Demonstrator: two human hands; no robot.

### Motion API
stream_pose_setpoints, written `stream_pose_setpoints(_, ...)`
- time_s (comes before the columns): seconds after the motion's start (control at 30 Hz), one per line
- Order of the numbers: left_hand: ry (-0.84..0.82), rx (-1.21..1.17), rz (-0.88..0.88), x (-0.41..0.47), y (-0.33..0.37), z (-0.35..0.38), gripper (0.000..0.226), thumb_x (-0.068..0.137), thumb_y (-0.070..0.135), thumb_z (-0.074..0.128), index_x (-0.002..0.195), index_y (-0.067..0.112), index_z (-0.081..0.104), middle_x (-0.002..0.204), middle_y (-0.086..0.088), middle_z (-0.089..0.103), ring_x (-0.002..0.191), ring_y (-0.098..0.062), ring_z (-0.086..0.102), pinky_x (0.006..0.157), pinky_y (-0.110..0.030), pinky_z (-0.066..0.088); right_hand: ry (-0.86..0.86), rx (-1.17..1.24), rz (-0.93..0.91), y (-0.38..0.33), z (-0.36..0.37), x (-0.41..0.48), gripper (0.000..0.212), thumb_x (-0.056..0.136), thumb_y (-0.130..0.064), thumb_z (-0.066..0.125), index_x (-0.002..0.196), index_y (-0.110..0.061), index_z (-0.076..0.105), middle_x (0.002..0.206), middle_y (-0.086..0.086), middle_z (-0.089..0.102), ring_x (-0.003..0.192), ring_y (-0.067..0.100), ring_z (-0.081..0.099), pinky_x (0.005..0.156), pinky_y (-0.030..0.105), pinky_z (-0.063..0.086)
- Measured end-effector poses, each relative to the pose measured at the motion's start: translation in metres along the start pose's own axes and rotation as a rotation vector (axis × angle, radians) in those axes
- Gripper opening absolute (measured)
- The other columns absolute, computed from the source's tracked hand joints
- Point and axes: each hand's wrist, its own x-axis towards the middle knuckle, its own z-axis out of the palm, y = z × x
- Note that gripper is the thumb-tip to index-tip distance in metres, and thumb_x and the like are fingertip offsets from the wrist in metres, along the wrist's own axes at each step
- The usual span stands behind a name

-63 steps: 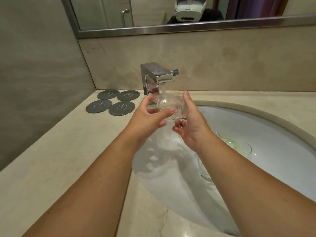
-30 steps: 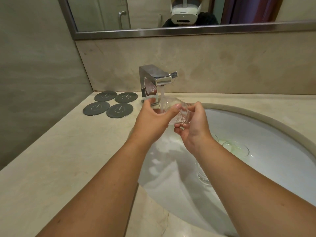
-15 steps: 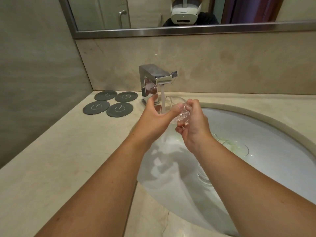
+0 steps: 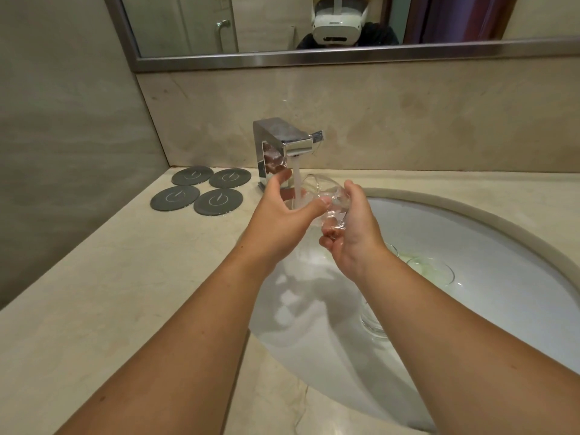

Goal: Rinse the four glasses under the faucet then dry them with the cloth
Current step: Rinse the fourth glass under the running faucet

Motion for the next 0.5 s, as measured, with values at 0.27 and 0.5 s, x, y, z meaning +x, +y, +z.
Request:
stream_pose_setpoints(0.27, -0.040, 0.101, -0.056, 0.0006, -0.0060, 0.0021, 0.128, 0.049, 0.100, 0.075, 0.156, 0.044, 0.033, 0.134, 0.018, 0.069, 0.123, -0.010, 0.070, 0.108, -0.050, 0.055, 0.027, -0.013, -0.072, 0.0026, -0.0012, 0.0072, 0.030, 0.090, -0.044, 0.064, 0.099, -0.015, 0.068, 0.082, 0.006, 0.057, 0.051, 0.015, 0.046, 0.048, 0.027, 0.038)
stream_pose_setpoints(0.5, 0.012, 0.066, -0.024, -0.0018, 0.0021, 0.0002, 0.126, 0.057, 0.081, 0.080, 0.162, 0.028, 0.034, 0.150, 0.005, 0.058, 0.124, -0.011, 0.069, 0.106, -0.044, 0.058, -0.023, -0.045, -0.090, 0.0037, 0.0011, 0.0081, 0.034, 0.092, -0.045, 0.060, 0.109, -0.016, 0.069, 0.089, 0.009, 0.061, 0.057, 0.017, 0.052, 0.051, 0.029, 0.041)
